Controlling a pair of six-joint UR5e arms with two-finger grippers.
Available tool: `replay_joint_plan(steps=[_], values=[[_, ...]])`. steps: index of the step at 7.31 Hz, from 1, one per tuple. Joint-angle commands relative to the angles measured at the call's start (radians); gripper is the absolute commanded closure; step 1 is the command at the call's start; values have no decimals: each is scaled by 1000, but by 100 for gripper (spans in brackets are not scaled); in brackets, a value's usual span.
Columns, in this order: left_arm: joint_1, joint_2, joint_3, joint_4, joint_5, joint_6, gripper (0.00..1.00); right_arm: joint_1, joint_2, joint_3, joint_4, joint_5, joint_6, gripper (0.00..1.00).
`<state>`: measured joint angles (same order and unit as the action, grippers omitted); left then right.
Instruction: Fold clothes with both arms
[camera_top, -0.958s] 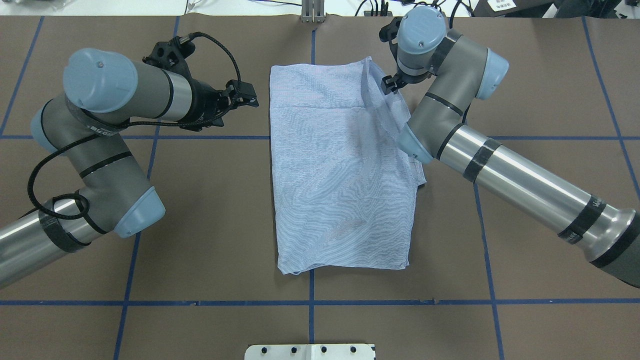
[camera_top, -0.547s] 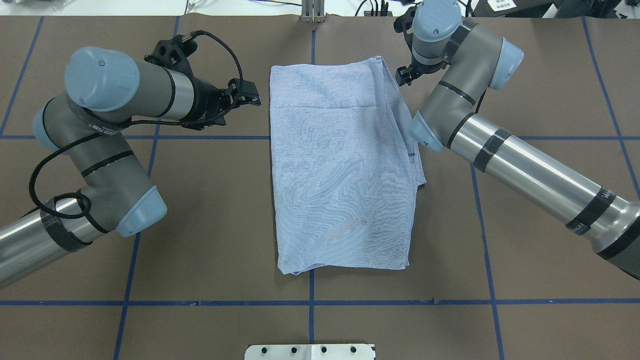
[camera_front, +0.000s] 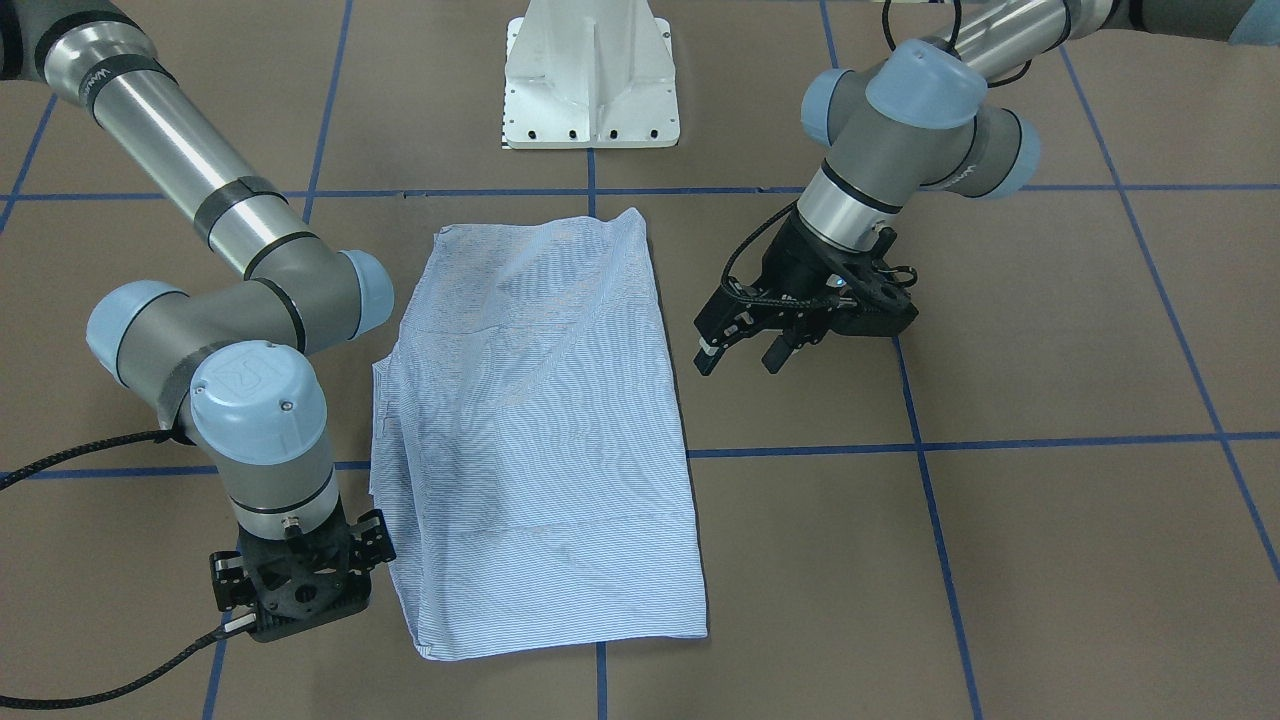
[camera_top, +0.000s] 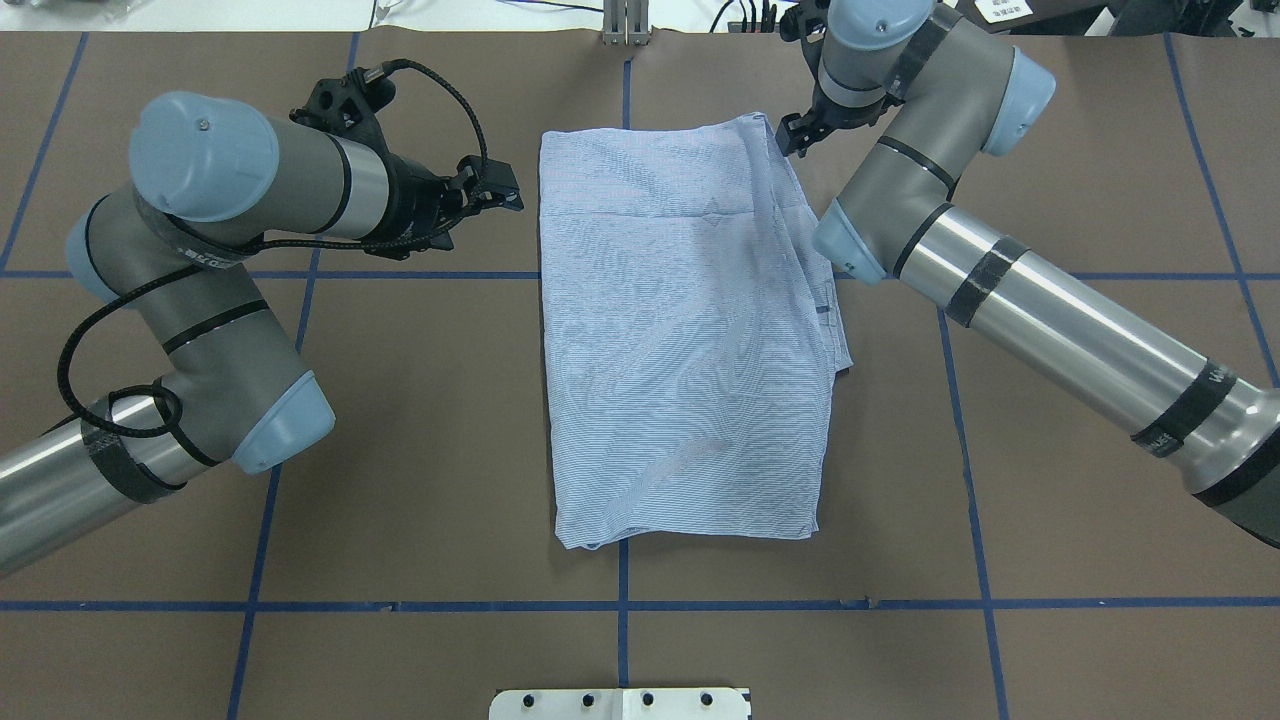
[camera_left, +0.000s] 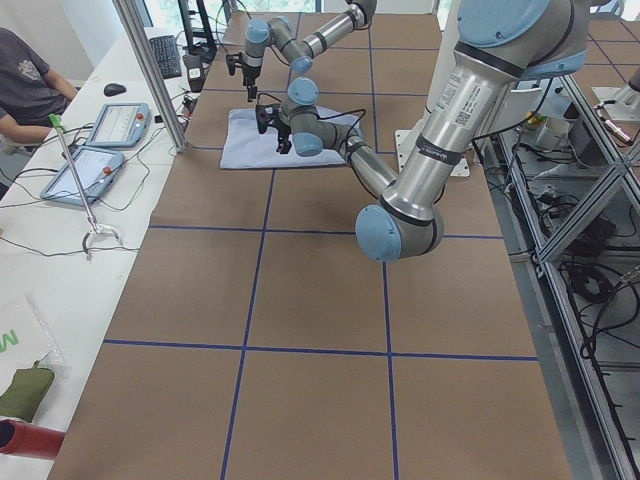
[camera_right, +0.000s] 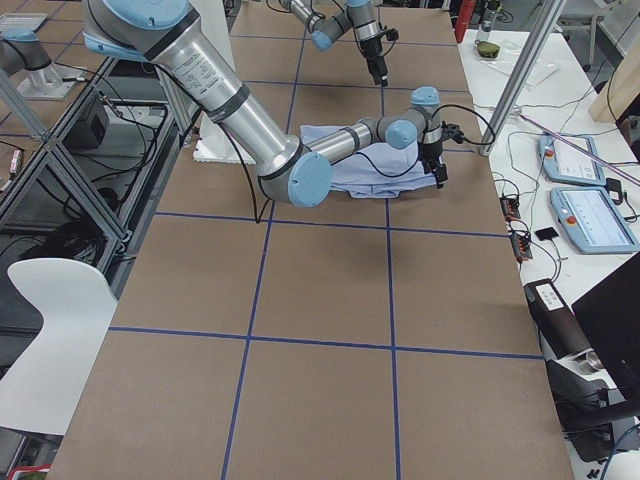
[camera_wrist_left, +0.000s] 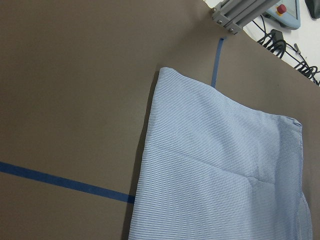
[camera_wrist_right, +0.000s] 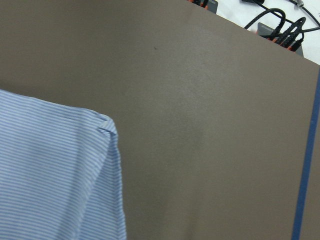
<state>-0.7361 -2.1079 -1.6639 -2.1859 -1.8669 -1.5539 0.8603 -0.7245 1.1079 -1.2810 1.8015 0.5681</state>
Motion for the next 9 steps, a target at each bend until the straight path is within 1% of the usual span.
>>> replay_joint_plan(steps=[1,4,7,9], values=[[0,0,1,0,0,0,1,-44,4,35,14,2,71,0],[3,-6,6,0,0,0,1,-73,-18,30,3,2,79,0],[3,-15,10,0,0,0,1,-67,-53,29,0,2,65,0],[3,-18,10,0,0,0,1,-34,-70,26,2,4,29,0]])
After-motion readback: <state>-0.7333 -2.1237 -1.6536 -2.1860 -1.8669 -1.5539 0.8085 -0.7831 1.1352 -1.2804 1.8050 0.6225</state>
